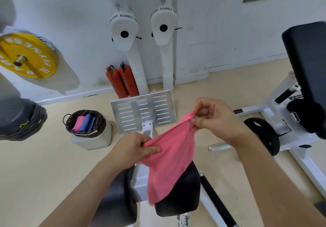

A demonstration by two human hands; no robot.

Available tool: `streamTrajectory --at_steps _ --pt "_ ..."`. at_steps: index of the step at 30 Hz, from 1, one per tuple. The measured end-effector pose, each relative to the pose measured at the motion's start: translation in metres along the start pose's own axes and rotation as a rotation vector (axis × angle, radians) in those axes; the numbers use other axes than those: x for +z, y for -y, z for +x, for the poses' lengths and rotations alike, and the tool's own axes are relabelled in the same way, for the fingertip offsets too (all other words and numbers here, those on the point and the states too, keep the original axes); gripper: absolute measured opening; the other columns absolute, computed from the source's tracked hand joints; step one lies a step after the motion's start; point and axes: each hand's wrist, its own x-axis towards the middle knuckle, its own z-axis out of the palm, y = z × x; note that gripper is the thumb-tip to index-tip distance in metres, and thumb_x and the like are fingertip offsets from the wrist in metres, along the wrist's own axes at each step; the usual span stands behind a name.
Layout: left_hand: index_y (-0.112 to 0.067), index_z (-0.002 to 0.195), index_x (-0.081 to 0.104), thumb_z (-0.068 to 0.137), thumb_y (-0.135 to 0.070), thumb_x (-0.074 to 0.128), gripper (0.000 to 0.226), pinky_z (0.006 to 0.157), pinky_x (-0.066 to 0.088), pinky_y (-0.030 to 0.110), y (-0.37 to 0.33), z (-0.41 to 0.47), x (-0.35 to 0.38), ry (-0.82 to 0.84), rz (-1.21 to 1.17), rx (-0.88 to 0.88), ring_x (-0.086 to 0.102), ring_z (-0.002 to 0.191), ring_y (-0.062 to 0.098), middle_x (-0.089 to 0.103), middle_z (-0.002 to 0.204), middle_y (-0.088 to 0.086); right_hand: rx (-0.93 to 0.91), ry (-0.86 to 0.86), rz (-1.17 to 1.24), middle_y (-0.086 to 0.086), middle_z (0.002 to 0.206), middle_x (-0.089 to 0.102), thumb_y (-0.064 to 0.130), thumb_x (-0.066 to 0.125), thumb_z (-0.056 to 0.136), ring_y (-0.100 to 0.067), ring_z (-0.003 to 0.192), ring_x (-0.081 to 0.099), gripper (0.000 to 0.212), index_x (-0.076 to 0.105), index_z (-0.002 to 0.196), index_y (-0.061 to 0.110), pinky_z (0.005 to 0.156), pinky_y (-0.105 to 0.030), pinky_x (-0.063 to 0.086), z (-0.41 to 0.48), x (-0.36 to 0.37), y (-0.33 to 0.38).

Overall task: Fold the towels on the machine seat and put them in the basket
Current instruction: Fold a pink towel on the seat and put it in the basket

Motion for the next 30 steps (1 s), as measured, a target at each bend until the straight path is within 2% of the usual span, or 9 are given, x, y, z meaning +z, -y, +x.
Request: streamTrajectory --at_steps 4,6,9,12,14,19,24,27,30 --pt "-0.023 0.057 0.047 0.057 -0.093 0.031 0.072 0.045 0.028 0.019 0.031 -0.036 -0.040 -0.053 0.431 0.037 0.044 0.047 0.008 0.047 0.047 -0.004 -0.072 -0.107 -0.003 -0.008 0.066 0.064 -0.017 0.055 0.084 -0.016 0.063 0.062 0.027 0.059 0.074 0.008 0.061 -0.025 0.056 -0.010 0.001 0.025" --pt "-0.024 0.067 0.052 0.051 -0.098 0.020 0.082 0.053 0.035 0.023 0.039 -0.056 -0.054 -0.113 0.523 0.087 0.052 0.061 0.011 0.052 0.057 -0.003 -0.093 -0.160 -0.043 -0.008 0.066 0.062 -0.016 0.055 0.085 -0.013 0.060 0.060 0.028 0.058 0.074 0.010 0.060 -0.024 0.054 -0.019 0.008 0.035" --pt "-0.027 0.090 0.063 0.080 -0.071 0.044 0.050 0.062 0.043 0.031 0.040 -0.088 -0.074 -0.277 0.496 0.148 0.056 0.072 0.013 0.057 0.067 -0.008 -0.109 -0.266 -0.139 -0.008 0.067 0.062 -0.013 0.054 0.085 -0.009 0.058 0.060 0.024 0.058 0.076 0.008 0.056 -0.020 0.050 -0.036 0.030 0.046" --pt "-0.026 0.081 0.067 0.089 -0.042 0.057 0.021 0.057 0.039 0.027 0.043 -0.121 -0.091 -0.462 0.379 0.259 0.047 0.060 0.002 0.050 0.058 -0.021 -0.138 -0.395 -0.202 -0.010 0.068 0.062 -0.009 0.056 0.085 -0.015 0.062 0.059 0.014 0.059 0.080 0.003 0.063 -0.032 0.054 -0.061 0.053 0.053" --pt "-0.022 0.077 0.072 0.085 -0.041 0.058 0.025 0.059 0.037 0.017 0.046 -0.142 -0.097 -0.600 0.412 0.384 0.044 0.065 0.002 0.054 0.067 -0.026 -0.153 -0.454 -0.247 -0.016 0.070 0.064 -0.005 0.058 0.084 -0.018 0.062 0.060 0.009 0.060 0.081 0.003 0.065 -0.036 0.054 -0.080 0.066 0.057" --pt "-0.015 0.067 0.075 0.077 -0.040 0.067 0.028 0.076 0.033 0.020 0.047 -0.182 -0.100 -0.816 0.571 0.572 0.046 0.089 0.019 0.065 0.089 0.002 -0.190 -0.555 -0.258 -0.015 0.074 0.065 -0.001 0.063 0.085 -0.015 0.065 0.061 0.008 0.062 0.083 0.007 0.063 -0.026 0.056 -0.132 0.092 0.065" --pt "-0.031 0.058 0.070 0.076 -0.068 0.056 0.044 0.059 0.044 0.017 0.056 -0.211 -0.102 -0.508 0.361 0.458 0.053 0.075 -0.002 0.066 0.074 -0.022 -0.171 -0.617 -0.285 -0.020 0.070 0.061 -0.002 0.059 0.087 -0.021 0.060 0.057 0.008 0.059 0.086 0.006 0.059 -0.029 0.050 -0.173 0.104 0.067" --pt "-0.030 0.058 0.073 0.067 -0.047 0.073 0.020 0.054 0.043 0.014 0.045 -0.226 -0.094 -0.327 -0.094 0.317 0.052 0.052 -0.003 0.065 0.058 -0.015 -0.122 -0.655 -0.346 -0.012 0.063 0.061 0.002 0.059 0.088 -0.019 0.047 0.052 0.006 0.057 0.087 0.007 0.055 -0.032 0.047 -0.189 0.102 0.065" --pt "-0.018 0.061 0.076 0.066 -0.032 0.078 0.016 0.051 0.039 0.018 0.039 -0.223 -0.087 -0.288 -0.309 0.260 0.047 0.047 0.001 0.063 0.053 -0.007 -0.044 -0.650 -0.382 -0.004 0.058 0.059 0.004 0.058 0.089 -0.015 0.040 0.048 0.004 0.058 0.089 0.008 0.049 -0.028 0.045 -0.192 0.090 0.056"
